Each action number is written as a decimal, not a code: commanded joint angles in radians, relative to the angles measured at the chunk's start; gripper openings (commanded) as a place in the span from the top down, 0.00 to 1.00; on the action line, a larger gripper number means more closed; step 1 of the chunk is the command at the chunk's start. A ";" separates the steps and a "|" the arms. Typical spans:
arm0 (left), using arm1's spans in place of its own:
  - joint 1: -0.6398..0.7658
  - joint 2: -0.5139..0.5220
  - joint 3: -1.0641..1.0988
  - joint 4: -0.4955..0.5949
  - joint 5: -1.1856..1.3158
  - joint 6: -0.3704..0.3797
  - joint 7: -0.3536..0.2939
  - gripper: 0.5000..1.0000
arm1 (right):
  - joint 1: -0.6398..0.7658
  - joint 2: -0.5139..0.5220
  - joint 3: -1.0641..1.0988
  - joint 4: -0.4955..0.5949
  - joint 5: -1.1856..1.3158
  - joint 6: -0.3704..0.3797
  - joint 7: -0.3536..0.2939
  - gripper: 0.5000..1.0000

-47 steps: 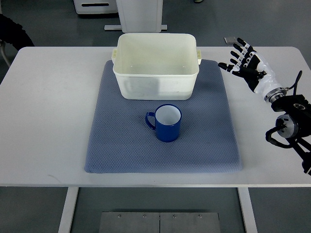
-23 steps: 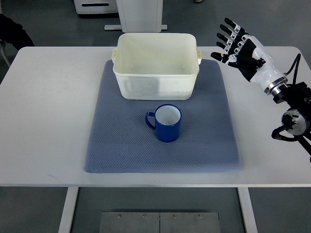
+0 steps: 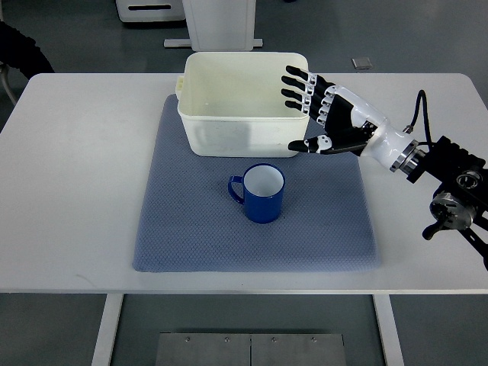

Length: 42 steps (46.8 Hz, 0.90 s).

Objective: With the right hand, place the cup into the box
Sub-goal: 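Move the right hand over the blue mug, fingers open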

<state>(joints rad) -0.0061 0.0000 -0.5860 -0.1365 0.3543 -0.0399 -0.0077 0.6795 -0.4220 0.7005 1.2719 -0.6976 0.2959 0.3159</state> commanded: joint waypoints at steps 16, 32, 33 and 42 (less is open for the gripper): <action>0.000 0.000 0.000 0.000 0.000 0.000 0.000 0.00 | -0.009 0.005 -0.042 -0.012 -0.068 -0.006 -0.001 0.00; 0.000 0.000 0.000 0.000 0.000 0.000 0.000 0.00 | -0.017 0.037 -0.078 -0.072 -0.097 -0.007 0.000 0.00; 0.000 0.000 0.000 0.000 0.000 0.000 0.000 0.00 | -0.017 0.040 -0.078 -0.074 -0.100 -0.007 0.000 0.00; 0.000 0.000 0.000 0.000 0.000 0.000 0.000 0.00 | -0.018 0.061 -0.093 -0.101 -0.125 -0.007 0.005 0.00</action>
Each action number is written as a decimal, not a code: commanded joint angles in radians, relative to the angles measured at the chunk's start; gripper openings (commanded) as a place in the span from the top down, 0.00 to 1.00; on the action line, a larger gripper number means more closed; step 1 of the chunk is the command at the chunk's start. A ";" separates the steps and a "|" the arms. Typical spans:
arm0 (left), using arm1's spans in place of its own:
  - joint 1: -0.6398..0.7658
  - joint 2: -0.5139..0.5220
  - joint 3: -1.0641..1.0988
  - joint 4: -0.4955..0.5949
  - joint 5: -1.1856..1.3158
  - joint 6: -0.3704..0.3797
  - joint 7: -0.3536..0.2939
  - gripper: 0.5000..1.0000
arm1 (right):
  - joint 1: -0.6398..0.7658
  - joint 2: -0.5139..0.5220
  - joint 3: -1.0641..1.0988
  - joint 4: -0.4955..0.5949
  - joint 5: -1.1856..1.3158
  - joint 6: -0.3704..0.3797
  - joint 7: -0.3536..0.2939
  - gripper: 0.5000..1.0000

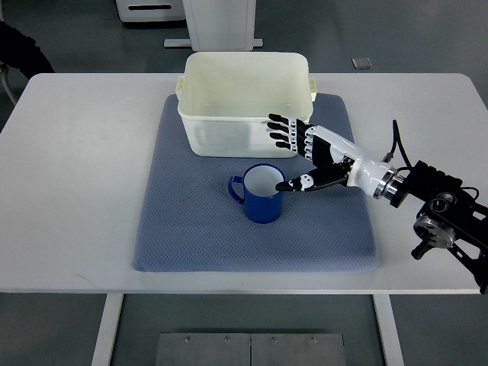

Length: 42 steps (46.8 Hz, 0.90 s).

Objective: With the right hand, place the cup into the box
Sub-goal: 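Close the right hand fingers around the blue mug's body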

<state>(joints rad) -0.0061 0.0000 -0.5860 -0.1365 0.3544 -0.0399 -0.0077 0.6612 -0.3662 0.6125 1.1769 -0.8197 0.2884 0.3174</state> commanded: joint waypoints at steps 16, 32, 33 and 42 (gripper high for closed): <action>0.000 0.000 0.000 0.000 0.000 0.000 0.000 0.00 | -0.011 0.069 -0.019 -0.103 -0.038 -0.005 0.034 0.00; 0.000 0.000 0.000 0.000 0.000 0.000 0.000 0.00 | -0.009 0.113 -0.053 -0.152 -0.061 -0.012 0.057 0.00; 0.000 0.000 0.000 0.000 0.000 0.000 0.000 0.00 | -0.009 0.116 -0.054 -0.154 -0.061 -0.014 0.057 0.00; 0.000 0.000 0.000 0.000 0.000 0.000 0.000 0.00 | -0.011 0.125 -0.069 -0.157 -0.061 -0.023 0.057 0.00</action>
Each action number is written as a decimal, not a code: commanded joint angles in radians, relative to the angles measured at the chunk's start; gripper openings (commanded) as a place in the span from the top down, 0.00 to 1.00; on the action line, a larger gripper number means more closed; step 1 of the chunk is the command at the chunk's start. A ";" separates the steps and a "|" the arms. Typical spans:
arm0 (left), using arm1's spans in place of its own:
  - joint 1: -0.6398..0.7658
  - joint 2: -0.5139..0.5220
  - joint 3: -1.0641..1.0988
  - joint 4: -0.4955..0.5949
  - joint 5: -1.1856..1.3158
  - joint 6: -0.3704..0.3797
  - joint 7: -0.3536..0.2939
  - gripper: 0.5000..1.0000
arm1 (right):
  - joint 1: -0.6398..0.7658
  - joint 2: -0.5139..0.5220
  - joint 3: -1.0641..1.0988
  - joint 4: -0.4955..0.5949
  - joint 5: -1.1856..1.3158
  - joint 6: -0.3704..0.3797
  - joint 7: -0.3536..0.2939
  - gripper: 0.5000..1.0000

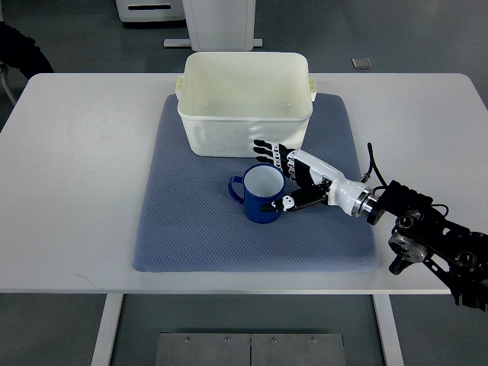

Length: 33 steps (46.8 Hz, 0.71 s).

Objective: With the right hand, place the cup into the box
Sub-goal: 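Close the right hand fingers around the blue mug's body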

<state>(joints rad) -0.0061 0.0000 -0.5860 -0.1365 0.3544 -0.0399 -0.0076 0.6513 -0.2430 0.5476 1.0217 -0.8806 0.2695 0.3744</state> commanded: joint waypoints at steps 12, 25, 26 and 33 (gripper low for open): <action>0.000 0.000 0.000 0.000 0.000 0.000 0.000 0.00 | -0.002 0.040 -0.037 -0.037 0.000 -0.032 0.020 0.00; 0.000 0.000 0.000 0.000 0.000 0.000 0.000 0.00 | -0.002 0.053 -0.048 -0.068 0.000 -0.039 0.055 0.35; 0.000 0.000 0.000 0.000 0.000 0.000 0.000 0.00 | -0.002 0.053 -0.048 -0.071 0.000 -0.039 0.060 0.46; 0.000 0.000 0.000 0.000 0.000 -0.002 0.000 0.00 | -0.004 0.063 -0.046 -0.101 0.000 -0.044 0.060 1.00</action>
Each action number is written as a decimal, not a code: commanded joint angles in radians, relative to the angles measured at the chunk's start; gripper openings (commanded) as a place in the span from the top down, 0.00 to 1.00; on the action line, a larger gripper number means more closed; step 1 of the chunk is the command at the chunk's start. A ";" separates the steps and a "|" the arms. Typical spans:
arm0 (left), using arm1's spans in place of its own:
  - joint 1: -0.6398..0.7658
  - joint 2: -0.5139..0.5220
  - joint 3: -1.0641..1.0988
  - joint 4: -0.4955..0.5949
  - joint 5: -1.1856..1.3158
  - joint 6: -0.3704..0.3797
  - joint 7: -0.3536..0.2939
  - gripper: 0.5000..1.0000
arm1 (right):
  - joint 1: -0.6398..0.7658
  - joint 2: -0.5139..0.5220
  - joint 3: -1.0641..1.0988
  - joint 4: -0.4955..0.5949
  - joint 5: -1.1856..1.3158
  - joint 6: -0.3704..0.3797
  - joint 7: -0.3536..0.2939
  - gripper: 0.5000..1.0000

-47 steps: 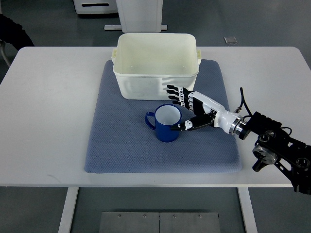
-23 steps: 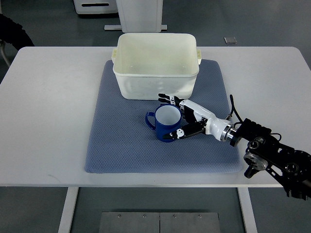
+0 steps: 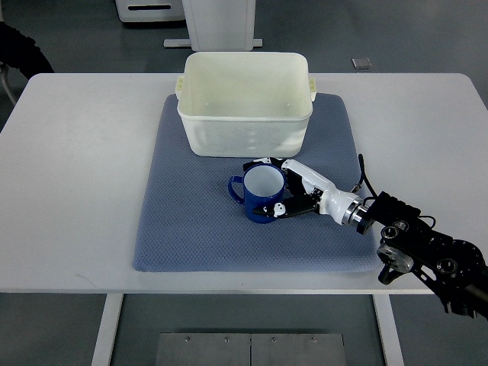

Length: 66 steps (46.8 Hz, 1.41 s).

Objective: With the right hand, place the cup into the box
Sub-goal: 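Close the right hand fingers around the blue mug's body, then lift the blue mug and carry it over the cream box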

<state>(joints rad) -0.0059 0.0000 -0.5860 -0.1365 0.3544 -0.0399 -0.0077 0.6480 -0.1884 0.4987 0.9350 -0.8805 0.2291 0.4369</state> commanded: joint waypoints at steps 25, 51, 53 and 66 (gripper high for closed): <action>0.000 0.000 0.000 0.000 0.000 0.000 0.000 0.00 | 0.021 -0.117 0.017 0.088 0.018 -0.044 0.077 1.00; 0.000 0.000 0.000 0.000 0.000 0.000 0.000 0.00 | 0.200 -0.266 0.046 0.183 0.193 -0.045 -0.016 1.00; 0.000 0.000 0.000 0.000 0.000 0.000 0.000 0.00 | 0.211 -0.261 0.046 0.174 0.199 -0.053 -0.027 1.00; 0.000 0.000 0.000 0.000 0.000 0.000 0.000 0.00 | 0.288 -0.184 0.043 0.085 0.215 -0.114 -0.104 1.00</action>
<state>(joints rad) -0.0060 0.0000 -0.5859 -0.1365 0.3544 -0.0399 -0.0075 0.9172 -0.3964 0.5437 1.0415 -0.6664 0.1241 0.3466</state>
